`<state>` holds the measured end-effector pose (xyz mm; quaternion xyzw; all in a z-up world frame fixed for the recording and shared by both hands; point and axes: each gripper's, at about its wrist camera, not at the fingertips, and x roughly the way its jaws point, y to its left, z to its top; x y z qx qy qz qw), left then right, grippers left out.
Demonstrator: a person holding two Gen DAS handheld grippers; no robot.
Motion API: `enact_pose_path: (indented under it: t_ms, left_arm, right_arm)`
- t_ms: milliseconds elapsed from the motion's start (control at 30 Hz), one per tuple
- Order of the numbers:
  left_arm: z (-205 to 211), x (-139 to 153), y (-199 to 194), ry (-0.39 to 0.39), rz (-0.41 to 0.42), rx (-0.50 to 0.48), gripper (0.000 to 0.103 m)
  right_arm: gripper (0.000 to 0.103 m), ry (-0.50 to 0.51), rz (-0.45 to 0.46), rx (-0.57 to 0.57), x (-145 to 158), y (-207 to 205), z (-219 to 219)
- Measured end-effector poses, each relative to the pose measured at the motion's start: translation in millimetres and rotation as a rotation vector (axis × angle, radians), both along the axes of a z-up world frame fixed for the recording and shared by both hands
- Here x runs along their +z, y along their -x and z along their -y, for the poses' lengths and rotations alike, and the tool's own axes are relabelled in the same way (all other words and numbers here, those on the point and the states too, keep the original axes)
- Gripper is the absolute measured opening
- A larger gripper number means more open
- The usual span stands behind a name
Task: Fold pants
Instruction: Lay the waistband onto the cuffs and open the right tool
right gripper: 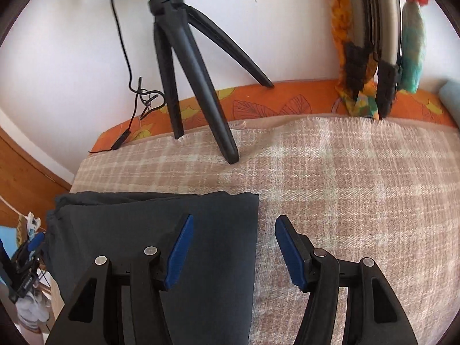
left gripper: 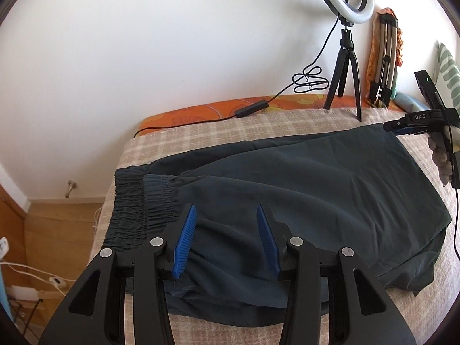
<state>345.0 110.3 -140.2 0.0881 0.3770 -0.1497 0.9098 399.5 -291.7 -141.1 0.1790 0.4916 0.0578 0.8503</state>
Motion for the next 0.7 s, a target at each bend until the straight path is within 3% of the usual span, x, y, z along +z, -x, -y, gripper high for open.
enact_pose_path:
  t_ms: [100, 167, 233, 367, 433, 500, 600, 633, 700]
  left_arm:
    - [-4, -4, -1, -0.02, -0.01, 0.008, 0.042]
    - [-8, -5, -1, -0.025, -0.008, 0.017, 0.042]
    - [-13, -5, -2, -0.009, -0.013, 0.024, 0.042]
    - [-14, -10, -8, -0.051, -0.022, 0.036, 0.042]
    - [-15, -23, -15, -0.126, -0.056, 0.072, 0.045]
    - [-20, -35, -20, -0.136, -0.095, 0.082, 0.046]
    - [-23, -35, -16, -0.124, -0.083, 0.094, 0.046]
    - [-22, -31, -13, -0.126, -0.071, 0.096, 0.045]
    - [-19, -25, -7, -0.143, -0.052, 0.094, 0.045]
  right_arm:
    - [0.05, -0.063, -0.004, -0.004, -10, -11, 5]
    - [0.018, -0.096, 0.016, 0.009, -10, -13, 0]
    - [0.003, -0.077, 0.044, 0.03, -6, -12, -9]
    - [0.001, 0.004, 0.116, 0.015, 11, -3, -17]
    - [0.001, 0.036, 0.104, -0.04, 10, -7, -9]
    - [0.002, 0.004, 0.084, -0.029, 3, -11, -4]
    - [0.015, -0.018, 0.059, 0.015, 3, -11, -6]
    - [0.032, -0.015, 0.053, 0.022, 4, -10, -6]
    - [0.035, -0.002, 0.07, 0.03, 12, 3, -1]
